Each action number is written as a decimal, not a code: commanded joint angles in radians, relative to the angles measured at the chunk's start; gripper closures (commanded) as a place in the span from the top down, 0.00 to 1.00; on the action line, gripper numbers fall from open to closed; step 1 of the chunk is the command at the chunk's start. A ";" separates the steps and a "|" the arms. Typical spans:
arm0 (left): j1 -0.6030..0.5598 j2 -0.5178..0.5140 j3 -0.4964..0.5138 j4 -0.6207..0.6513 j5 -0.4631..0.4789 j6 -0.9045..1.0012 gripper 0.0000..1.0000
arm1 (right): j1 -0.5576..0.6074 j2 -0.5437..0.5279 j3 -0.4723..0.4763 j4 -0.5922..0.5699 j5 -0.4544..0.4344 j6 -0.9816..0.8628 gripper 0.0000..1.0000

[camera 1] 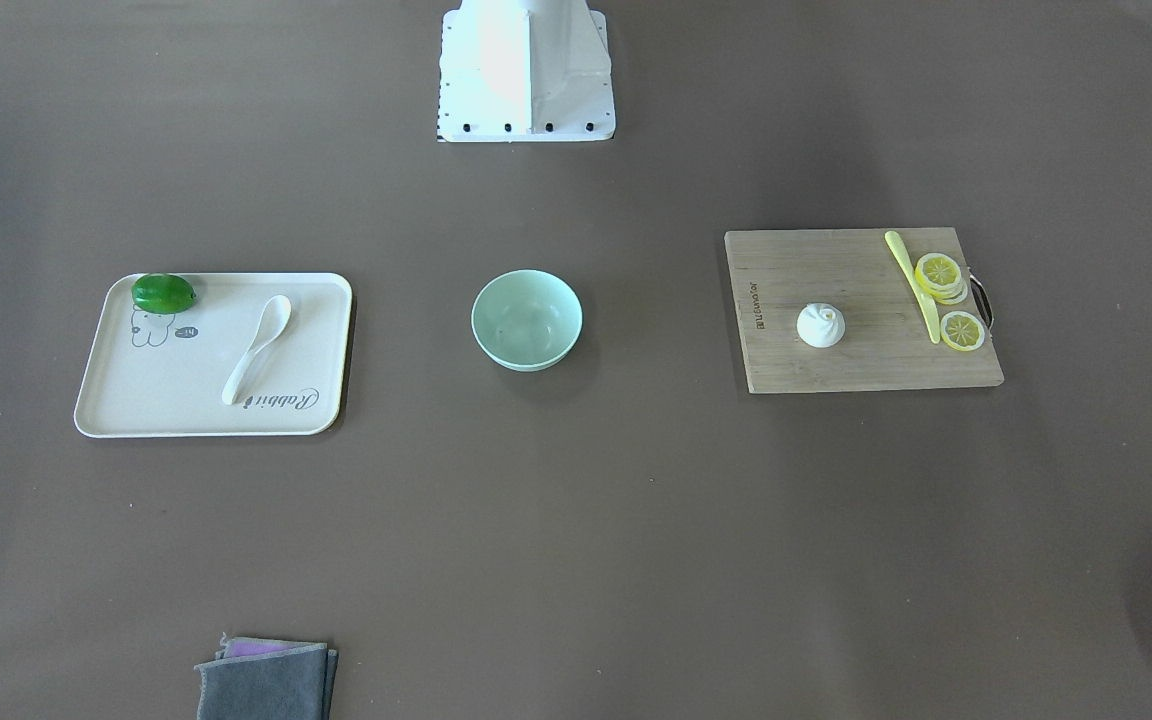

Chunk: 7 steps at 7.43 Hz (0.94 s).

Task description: Put spoon and bun in bowl

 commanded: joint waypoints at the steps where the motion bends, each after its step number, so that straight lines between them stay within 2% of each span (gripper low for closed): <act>1: 0.001 0.000 -0.003 -0.003 -0.001 0.002 0.98 | 0.009 -0.002 0.002 0.002 0.003 -0.011 1.00; 5: 0.004 0.008 0.002 -0.075 0.000 -0.006 0.98 | 0.012 -0.008 0.011 0.043 0.000 -0.003 1.00; 7: 0.006 0.029 0.023 -0.211 -0.001 -0.003 0.98 | 0.012 -0.006 0.007 0.067 0.000 -0.001 1.00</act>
